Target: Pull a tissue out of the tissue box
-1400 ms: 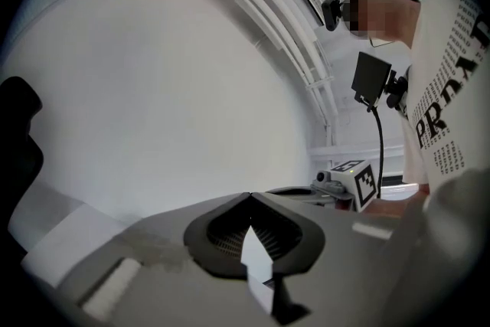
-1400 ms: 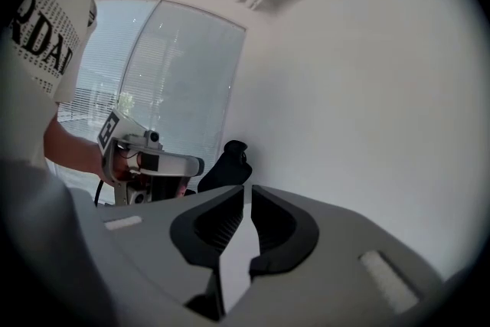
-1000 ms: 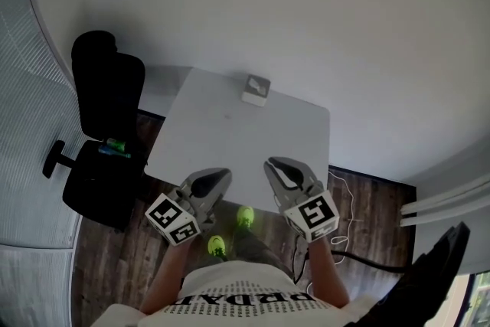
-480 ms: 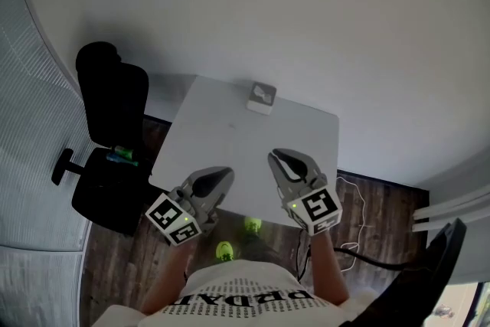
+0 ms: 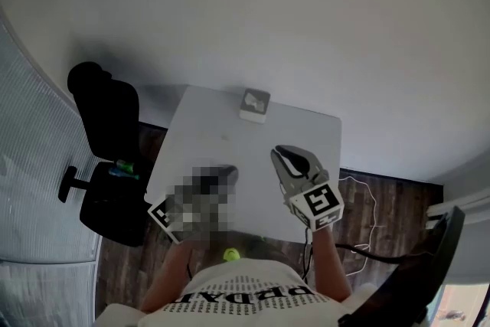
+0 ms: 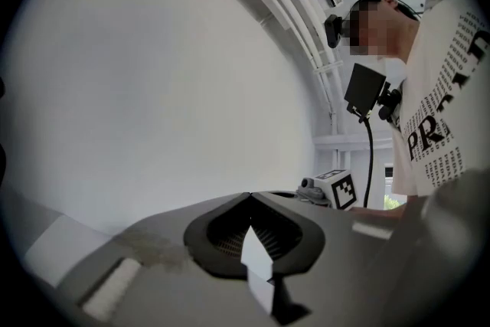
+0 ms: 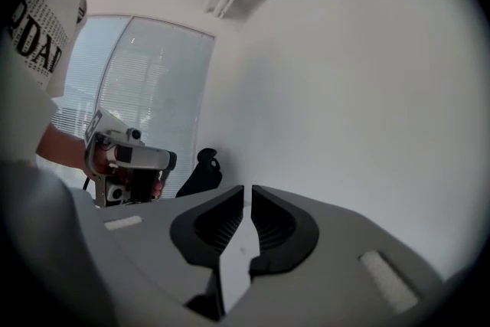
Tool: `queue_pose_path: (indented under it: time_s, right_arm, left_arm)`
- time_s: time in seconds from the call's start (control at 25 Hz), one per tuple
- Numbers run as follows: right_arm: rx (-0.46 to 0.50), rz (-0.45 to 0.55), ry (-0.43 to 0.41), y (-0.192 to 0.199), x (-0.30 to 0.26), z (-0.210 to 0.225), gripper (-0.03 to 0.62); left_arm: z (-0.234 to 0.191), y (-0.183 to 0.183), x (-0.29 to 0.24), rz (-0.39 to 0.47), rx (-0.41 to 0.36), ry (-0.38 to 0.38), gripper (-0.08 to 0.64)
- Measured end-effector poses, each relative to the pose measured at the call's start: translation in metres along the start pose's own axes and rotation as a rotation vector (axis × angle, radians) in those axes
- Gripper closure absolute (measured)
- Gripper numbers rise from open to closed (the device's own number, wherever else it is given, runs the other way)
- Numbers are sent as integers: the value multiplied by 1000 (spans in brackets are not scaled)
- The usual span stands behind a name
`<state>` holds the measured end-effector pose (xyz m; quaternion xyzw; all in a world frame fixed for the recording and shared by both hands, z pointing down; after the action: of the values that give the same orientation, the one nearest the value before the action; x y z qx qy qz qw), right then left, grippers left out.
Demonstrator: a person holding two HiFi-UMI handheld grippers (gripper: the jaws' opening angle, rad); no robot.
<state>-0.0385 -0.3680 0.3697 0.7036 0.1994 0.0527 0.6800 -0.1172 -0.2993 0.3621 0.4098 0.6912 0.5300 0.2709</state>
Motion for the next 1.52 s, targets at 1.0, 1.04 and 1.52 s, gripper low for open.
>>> queue_pose_path:
  time_s: [1.0, 1.04, 1.52]
  right_arm:
    - [-3, -61, -99, 32, -51, 112, 566]
    - [12, -78, -99, 36, -55, 112, 566]
    - [56, -260, -72, 83, -116, 112, 453]
  left_arm:
    - [-51, 33, -113, -70, 26, -142, 571]
    - [-54, 36, -113, -68, 36, -134, 570]
    - [-111, 61, -131, -117, 65, -94, 569]
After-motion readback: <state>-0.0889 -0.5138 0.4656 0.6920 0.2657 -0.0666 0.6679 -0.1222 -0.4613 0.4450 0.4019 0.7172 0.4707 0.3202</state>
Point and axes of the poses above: the fingertips, and each gripper's own axes: x backward along the fingers, z to its right, y out of its underside, the point moved 1 cm from there along x, backward along the fingers, and after that the axes turned 12 degrees about -y, right-handed, at the moved point
